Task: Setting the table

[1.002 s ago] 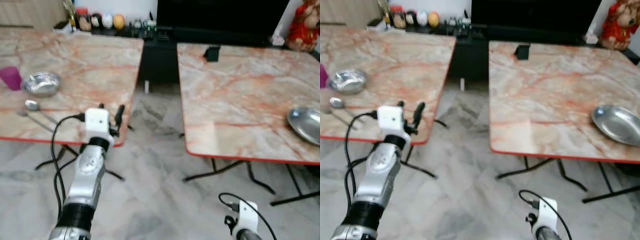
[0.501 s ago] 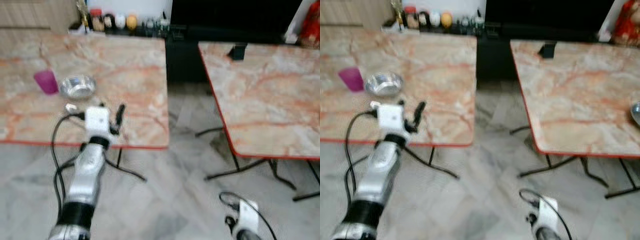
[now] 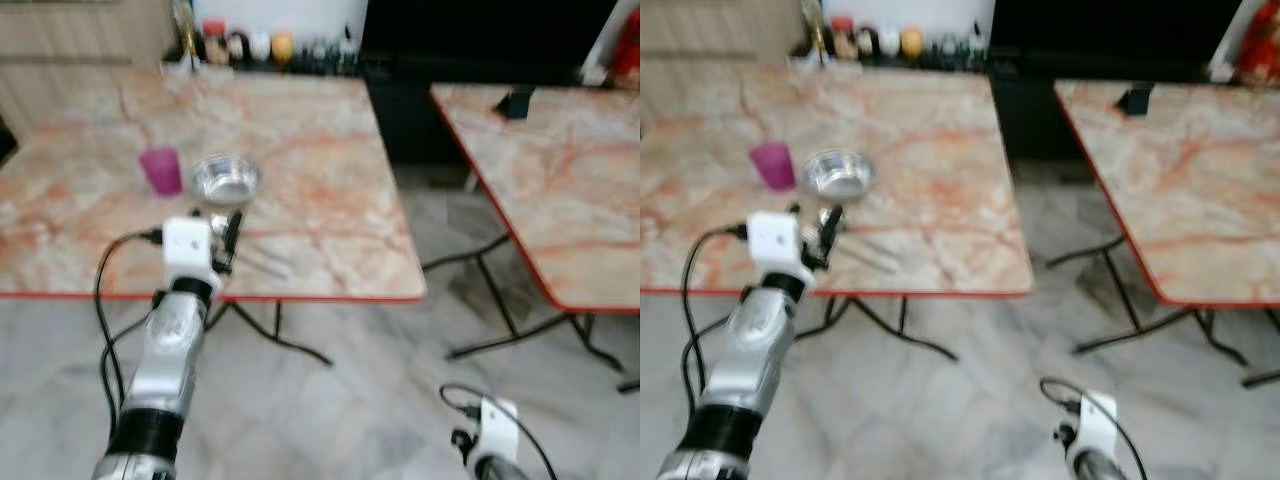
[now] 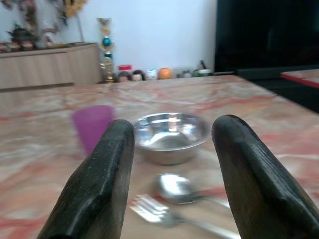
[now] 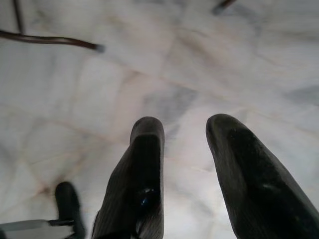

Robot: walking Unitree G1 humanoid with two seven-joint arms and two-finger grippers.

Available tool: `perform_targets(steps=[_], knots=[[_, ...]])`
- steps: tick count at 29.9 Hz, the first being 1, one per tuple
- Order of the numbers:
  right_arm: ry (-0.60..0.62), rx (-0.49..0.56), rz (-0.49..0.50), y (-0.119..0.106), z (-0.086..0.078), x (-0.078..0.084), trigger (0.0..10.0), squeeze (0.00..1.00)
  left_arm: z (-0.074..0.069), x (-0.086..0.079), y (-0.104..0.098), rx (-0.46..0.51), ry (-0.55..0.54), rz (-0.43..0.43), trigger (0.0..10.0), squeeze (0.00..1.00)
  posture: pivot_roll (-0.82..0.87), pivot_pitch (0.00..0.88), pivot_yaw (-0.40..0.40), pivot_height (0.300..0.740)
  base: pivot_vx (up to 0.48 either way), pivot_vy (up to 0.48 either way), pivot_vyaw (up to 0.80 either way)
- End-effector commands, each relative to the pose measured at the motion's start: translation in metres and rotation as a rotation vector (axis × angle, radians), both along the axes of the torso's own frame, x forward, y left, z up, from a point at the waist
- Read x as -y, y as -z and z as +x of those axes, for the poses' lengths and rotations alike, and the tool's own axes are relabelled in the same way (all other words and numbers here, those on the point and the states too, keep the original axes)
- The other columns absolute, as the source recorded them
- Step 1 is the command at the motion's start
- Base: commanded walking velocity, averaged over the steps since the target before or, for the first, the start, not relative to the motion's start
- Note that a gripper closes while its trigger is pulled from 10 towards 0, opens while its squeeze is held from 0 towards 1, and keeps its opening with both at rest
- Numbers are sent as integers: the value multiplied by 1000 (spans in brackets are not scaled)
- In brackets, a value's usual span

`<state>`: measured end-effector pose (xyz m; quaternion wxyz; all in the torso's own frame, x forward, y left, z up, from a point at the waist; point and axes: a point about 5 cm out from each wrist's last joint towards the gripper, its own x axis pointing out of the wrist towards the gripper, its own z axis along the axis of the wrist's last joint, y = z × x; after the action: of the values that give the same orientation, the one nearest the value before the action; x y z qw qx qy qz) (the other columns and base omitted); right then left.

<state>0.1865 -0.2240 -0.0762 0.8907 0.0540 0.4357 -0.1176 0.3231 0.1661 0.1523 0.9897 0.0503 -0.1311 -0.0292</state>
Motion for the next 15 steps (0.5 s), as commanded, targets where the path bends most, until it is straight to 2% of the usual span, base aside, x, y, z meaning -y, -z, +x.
perform_targets(steps=[1, 5, 9, 11, 15], knots=[[9, -18, -21, 1, -6, 9, 10000, 0, 0, 13, -1, 3, 38, -2, 10000, 0, 61, 0, -63, 740, 0, 480, 0], [7, -20, -22, 1, -7, 10, 10000, 0, 1, 14, 0, 2, 42, -2, 10000, 0, 66, 0, -63, 740, 0, 480, 0], [2, -20, -23, 1, -7, 10, 10000, 0, 2, 16, 0, -8, 57, 0, 10000, 0, 68, 0, -65, 740, 0, 0, 0], [0, -19, -24, 1, -6, 10, 10000, 0, 3, 15, 4, -45, 56, -81, 10000, 0, 67, 0, -67, 740, 0, 0, 0], [1, -19, -25, 0, -6, 10, 10000, 0, 2, 13, 5, -52, 52, -125, 10000, 0, 68, 0, -69, 740, 0, 0, 0]])
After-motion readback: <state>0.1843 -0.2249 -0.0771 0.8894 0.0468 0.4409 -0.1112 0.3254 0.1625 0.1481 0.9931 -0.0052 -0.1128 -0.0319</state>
